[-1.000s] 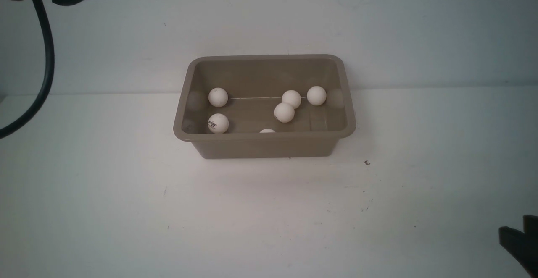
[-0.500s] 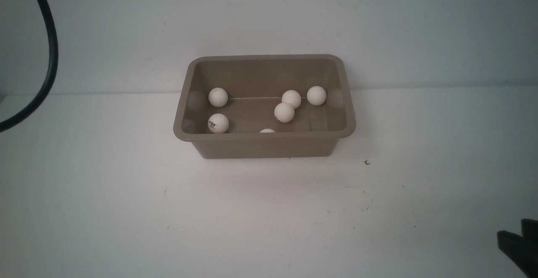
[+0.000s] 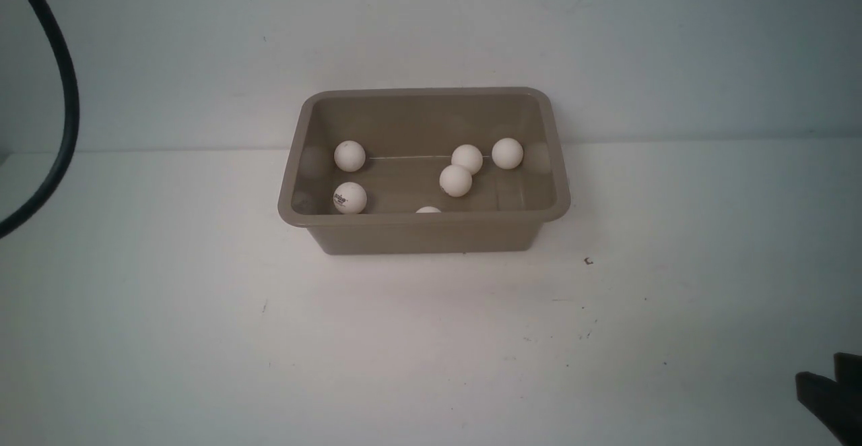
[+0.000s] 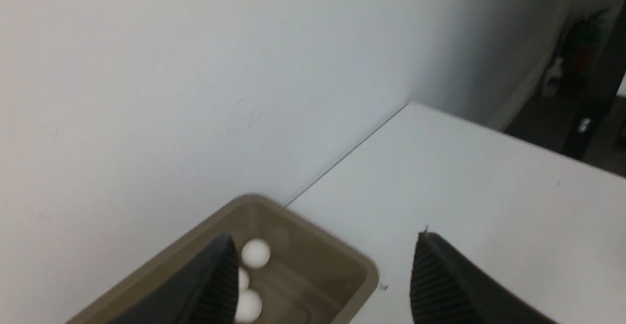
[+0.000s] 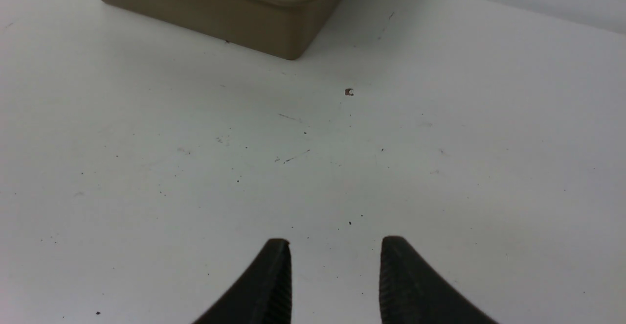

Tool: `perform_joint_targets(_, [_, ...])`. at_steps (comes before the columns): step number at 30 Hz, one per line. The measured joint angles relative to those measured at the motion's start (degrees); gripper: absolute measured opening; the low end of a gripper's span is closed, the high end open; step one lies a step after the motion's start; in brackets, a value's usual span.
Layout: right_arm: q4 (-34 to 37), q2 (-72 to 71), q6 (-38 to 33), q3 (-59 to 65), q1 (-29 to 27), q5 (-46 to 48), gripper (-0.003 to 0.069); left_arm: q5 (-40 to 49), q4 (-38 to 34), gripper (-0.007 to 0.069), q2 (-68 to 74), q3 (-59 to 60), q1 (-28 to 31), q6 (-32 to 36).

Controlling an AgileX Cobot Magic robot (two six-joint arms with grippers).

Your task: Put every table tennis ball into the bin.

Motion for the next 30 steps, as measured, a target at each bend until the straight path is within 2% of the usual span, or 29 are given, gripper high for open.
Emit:
perform_joint_targets(2, [0.0,0.0,0.0,0.0,0.0,0.1,0.0243,-2.2,7.4,0.0426,-0.1,0.0,-2.0,-7.6])
perform_joint_targets(3, [0.0,0.0,0.0,0.0,0.0,0.2,0.0243,-3.2,15.4,0.0426,-0.1,0.0,-3.8,-13.6])
perform_joint_targets(4, [0.0,0.0,0.0,0.0,0.0,0.4,0.0243,-3.3,18.3,0.0426,-0.1,0.0,-4.5,-16.2])
perform_joint_targets(5, [0.0,0.0,0.0,0.0,0.0,0.8,0.0243,-2.9,31.5,0.0426,-0.1,0.0,-7.6,-29.3])
perform_joint_targets(6, [0.1,0.0,0.0,0.0,0.0,0.9,0.0243,-2.5,37.0,0.0426,-0.2,0.0,-9.4,-34.4])
perform_joint_targets(10, [0.1,0.0,0.0,0.0,0.0,0.9,0.0243,1.6,56.1,0.0426,-2.4,0.1,-15.7,-53.9])
perform_joint_targets(11, [0.1,0.0,0.0,0.0,0.0,0.9,0.0243,2.5,58.8,0.0426,-3.3,0.1,-17.0,-56.4])
perform_joint_targets(16, [0.1,0.0,0.0,0.0,0.0,1.0,0.0243,4.2,65.7,0.0426,-9.1,0.1,-22.4,-61.6])
perform_joint_targets(24, [0.1,0.0,0.0,0.0,0.0,2.9,0.0243,3.4,65.8,0.0426,-24.0,0.7,-23.3,-58.4])
perform_joint_targets(27, [0.1,0.0,0.0,0.0,0.0,3.5,0.0243,1.3,65.9,0.0426,-29.9,3.9,-23.3,-57.2])
perform_joint_targets(30, [0.1,0.0,0.0,0.0,0.0,4.2,0.0243,-2.2,66.1,0.0426,-38.3,12.6,-23.3,-56.6])
